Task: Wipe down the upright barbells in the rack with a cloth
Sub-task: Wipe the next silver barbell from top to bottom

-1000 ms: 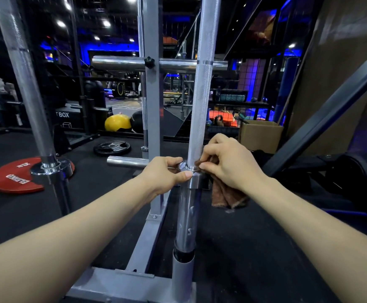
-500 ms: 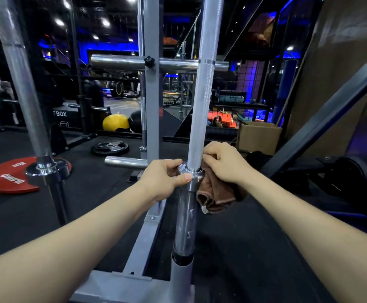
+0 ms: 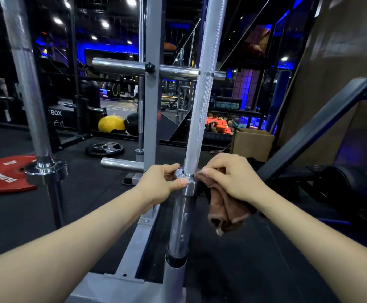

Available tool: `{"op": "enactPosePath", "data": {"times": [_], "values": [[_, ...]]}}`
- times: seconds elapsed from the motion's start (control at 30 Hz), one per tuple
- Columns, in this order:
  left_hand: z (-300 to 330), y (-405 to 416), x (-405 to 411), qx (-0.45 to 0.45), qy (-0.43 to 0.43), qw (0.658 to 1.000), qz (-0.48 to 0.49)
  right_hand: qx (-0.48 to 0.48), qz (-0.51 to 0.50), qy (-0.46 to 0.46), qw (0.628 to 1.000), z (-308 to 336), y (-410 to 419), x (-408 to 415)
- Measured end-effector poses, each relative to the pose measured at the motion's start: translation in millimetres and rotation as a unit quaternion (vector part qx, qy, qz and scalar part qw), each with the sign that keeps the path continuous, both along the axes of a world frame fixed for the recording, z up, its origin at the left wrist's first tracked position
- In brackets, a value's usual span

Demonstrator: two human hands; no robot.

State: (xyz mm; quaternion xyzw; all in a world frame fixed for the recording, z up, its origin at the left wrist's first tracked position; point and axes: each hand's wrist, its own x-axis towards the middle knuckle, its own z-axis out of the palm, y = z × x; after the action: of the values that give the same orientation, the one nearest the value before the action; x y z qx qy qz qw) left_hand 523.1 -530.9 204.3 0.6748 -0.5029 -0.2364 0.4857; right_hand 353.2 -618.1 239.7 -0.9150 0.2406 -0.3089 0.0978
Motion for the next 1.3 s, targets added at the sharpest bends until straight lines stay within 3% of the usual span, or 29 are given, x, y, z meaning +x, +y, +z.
{"op": "enactPosePath", "data": {"times": [0.17,0.37,0.57,0.7,0.8,0.87,0.97,1.07,1.23,1.3], "values": [[-1.6,-0.6,-0.7,-0.007,0.026,1.000,0.001,-0.001,-0.073,0.002,0.997,-9.1,-0.5,15.0],[-2.3,-0.1,-2.5,-0.010,0.035,0.999,0.007,-0.061,-0.095,0.063,0.992,-8.4,25.7,16.9],[-0.1,16.7,-7.3,-0.005,0.090,0.996,-0.029,-0.037,-0.066,0.128,0.989,7.5,41.6,14.5],[4.8,35.8,-7.8,-0.025,0.067,0.996,0.046,0.020,-0.034,0.046,0.998,21.6,51.4,3.9],[9.4,47.3,-8.3,-0.026,0.098,0.993,0.063,0.109,0.020,-0.051,0.992,34.4,60.6,4.3],[14.1,58.2,-14.1,-0.017,0.184,0.981,0.050,0.177,0.067,-0.122,0.974,37.7,67.9,10.9],[22.3,73.2,-22.1,0.012,0.395,0.918,-0.024,0.264,0.096,-0.194,0.940,29.2,77.6,25.2],[27.8,80.0,-21.0,-0.001,0.442,0.895,-0.048,0.235,0.062,-0.160,0.957,14.4,78.3,34.2],[43.8,81.4,-25.1,0.002,0.396,0.917,-0.053,0.127,-0.034,-0.152,0.980,8.5,80.0,42.6],[48.4,79.4,-25.7,-0.002,0.391,0.919,-0.049,0.117,-0.025,-0.142,0.983,9.1,80.7,45.1]]}}
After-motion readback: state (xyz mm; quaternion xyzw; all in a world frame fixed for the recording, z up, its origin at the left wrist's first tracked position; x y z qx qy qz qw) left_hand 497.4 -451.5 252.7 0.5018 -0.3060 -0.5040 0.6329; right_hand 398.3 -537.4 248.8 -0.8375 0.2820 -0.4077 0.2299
